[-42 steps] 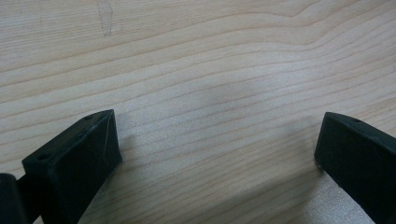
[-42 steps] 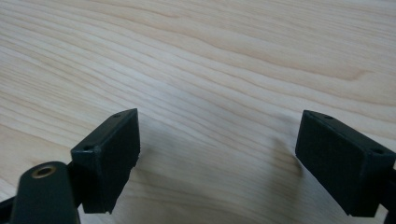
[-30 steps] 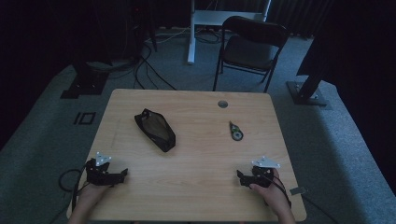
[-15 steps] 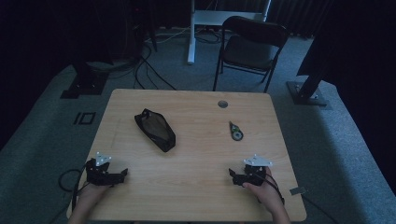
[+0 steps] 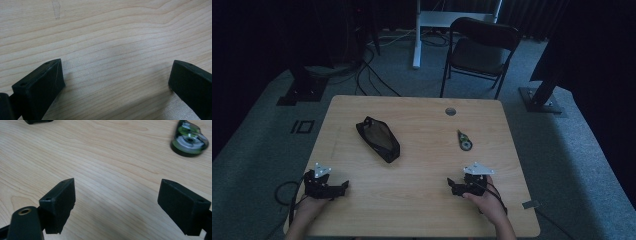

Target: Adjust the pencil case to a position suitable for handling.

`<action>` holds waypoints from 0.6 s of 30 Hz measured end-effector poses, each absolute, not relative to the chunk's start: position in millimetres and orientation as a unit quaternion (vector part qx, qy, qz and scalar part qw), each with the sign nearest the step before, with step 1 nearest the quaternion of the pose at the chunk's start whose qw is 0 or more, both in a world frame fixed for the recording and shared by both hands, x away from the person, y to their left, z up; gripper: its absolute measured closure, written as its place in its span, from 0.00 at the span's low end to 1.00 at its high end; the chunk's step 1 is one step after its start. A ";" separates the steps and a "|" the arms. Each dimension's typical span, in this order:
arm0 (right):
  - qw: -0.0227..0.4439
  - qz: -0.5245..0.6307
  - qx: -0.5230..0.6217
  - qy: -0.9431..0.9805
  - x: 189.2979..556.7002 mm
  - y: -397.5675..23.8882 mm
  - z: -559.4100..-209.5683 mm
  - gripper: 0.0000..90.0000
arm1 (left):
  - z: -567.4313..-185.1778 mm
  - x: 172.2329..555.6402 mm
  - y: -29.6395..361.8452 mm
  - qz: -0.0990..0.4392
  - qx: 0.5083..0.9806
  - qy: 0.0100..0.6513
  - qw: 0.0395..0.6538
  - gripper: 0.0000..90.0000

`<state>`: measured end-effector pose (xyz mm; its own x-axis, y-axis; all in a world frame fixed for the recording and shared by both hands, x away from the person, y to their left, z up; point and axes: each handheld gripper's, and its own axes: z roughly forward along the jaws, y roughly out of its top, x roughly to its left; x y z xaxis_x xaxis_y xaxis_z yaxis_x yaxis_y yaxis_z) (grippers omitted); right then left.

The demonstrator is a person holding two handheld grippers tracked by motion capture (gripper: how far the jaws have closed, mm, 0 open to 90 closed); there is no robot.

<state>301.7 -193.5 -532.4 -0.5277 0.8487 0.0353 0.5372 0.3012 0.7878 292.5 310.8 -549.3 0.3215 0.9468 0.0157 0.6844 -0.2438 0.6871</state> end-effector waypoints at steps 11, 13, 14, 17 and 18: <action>0.196 0.401 0.424 0.788 305.8 -173.0 -528.5 0.16 | -549.4 292.5 310.7 0.221 0.757 0.539 0.297 0.00; 0.194 0.405 0.421 0.788 306.6 -168.6 -527.7 0.16 | -549.3 292.5 310.8 0.221 0.757 0.539 0.296 0.00; 0.194 0.405 0.421 0.788 306.6 -168.6 -527.7 0.16 | -549.3 292.5 310.8 0.221 0.757 0.539 0.297 0.00; 0.189 0.408 0.412 0.793 308.1 -158.9 -528.0 0.16 | -549.3 292.5 310.8 0.221 0.757 0.539 0.297 0.00; 0.188 0.409 0.412 0.793 308.7 -157.0 -528.3 0.16 | -549.4 292.5 310.7 0.221 0.757 0.539 0.297 0.00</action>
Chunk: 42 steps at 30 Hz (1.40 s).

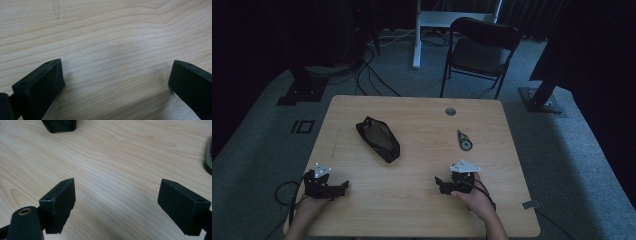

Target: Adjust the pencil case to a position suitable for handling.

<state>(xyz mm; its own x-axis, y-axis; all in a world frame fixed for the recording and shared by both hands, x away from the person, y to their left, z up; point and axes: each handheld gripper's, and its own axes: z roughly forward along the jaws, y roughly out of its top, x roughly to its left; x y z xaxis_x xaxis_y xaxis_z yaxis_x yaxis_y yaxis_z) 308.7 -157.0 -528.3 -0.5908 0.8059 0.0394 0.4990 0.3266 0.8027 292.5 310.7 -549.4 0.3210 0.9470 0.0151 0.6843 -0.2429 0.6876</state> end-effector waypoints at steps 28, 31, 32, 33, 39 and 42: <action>0.177 0.425 0.372 0.806 326.8 -106.5 -519.1 0.16 | -549.3 292.5 310.8 0.221 0.757 0.539 0.297 0.00; 0.173 0.428 0.370 0.806 328.2 -101.4 -520.1 0.16 | -549.3 292.5 310.8 0.221 0.757 0.539 0.297 0.00; 0.174 0.428 0.367 0.808 328.7 -99.6 -520.4 0.16 | -549.3 292.5 310.8 0.221 0.757 0.539 0.297 0.00; 0.173 0.427 0.367 0.808 329.0 -97.7 -520.5 0.16 | -549.3 292.5 310.8 0.221 0.757 0.539 0.297 0.00; 0.171 0.433 0.361 0.808 332.8 -88.9 -518.2 0.17 | -549.3 292.5 310.8 0.221 0.757 0.539 0.297 0.00; 0.171 0.435 0.359 0.808 334.8 -83.8 -517.5 0.17 | -549.3 292.5 310.8 0.221 0.757 0.539 0.297 0.00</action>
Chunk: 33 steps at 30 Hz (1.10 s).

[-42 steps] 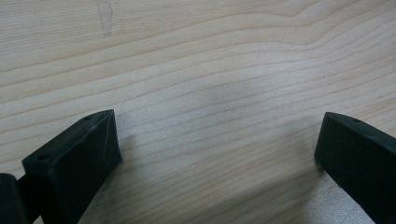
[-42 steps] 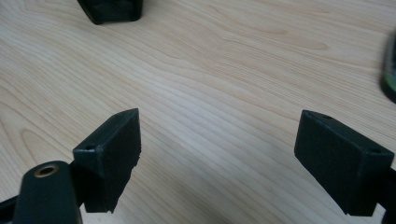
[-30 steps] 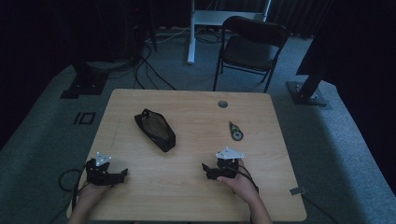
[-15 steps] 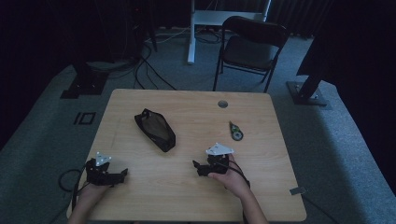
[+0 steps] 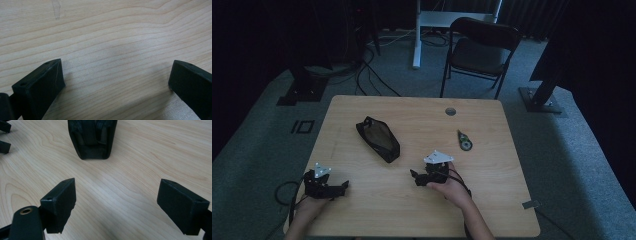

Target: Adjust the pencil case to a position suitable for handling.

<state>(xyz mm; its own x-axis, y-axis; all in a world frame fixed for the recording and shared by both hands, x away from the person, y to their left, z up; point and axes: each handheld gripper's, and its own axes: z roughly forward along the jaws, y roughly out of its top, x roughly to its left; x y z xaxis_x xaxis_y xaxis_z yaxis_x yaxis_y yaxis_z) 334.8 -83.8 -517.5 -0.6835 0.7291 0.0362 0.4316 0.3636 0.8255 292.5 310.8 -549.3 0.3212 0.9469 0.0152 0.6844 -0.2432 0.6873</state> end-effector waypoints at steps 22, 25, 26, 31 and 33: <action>0.153 0.450 0.349 0.808 351.6 -45.6 -518.1 0.19 | -549.3 292.5 310.7 0.221 0.757 0.539 0.297 0.00; 0.157 0.454 0.342 0.807 355.8 -35.9 -514.5 0.19 | -549.3 292.5 310.7 0.221 0.757 0.539 0.297 0.00; 0.157 0.454 0.342 0.808 356.3 -34.4 -514.1 0.19 | -549.4 292.5 310.7 0.221 0.757 0.539 0.297 0.00; 0.156 0.460 0.342 0.804 360.8 -25.3 -512.1 0.19 | -549.3 292.5 310.7 0.221 0.757 0.539 0.297 0.00; 0.157 0.460 0.342 0.804 361.3 -24.2 -512.0 0.19 | -549.3 292.5 310.7 0.221 0.757 0.539 0.297 0.00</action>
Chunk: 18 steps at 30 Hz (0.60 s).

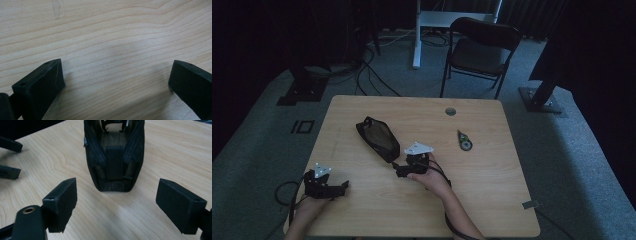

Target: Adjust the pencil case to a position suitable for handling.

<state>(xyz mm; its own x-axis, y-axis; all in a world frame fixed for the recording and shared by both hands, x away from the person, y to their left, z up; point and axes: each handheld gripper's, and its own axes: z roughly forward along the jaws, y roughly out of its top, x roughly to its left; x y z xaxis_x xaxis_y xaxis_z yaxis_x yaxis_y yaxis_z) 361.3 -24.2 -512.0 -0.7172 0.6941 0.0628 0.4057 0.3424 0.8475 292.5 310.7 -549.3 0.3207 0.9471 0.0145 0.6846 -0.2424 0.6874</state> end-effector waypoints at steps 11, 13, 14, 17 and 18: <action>0.169 0.469 0.334 0.800 368.9 -11.6 -512.8 0.48 | -549.4 292.5 310.6 0.221 0.756 0.539 0.297 0.00; 0.169 0.466 0.338 0.800 371.8 -12.3 -513.3 0.55 | -549.4 292.5 310.6 0.221 0.756 0.540 0.298 0.00; 0.166 0.469 0.342 0.797 372.9 -12.5 -513.4 0.55 | -549.4 292.5 310.6 0.221 0.756 0.540 0.298 0.00; 0.169 0.470 0.343 0.796 375.3 -12.2 -513.5 0.59 | -549.4 292.5 310.6 0.221 0.756 0.539 0.297 0.00; 0.167 0.470 0.344 0.796 375.6 -11.7 -513.5 0.60 | -549.4 292.5 310.6 0.221 0.756 0.539 0.297 0.00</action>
<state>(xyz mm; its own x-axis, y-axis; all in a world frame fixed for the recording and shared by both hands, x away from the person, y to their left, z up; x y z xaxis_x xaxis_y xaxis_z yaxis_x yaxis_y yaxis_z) 375.6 -11.7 -513.5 -0.7076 0.7044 0.0567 0.3894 0.3218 0.8630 292.5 310.6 -549.4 0.3202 0.9473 0.0135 0.6841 -0.2411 0.6884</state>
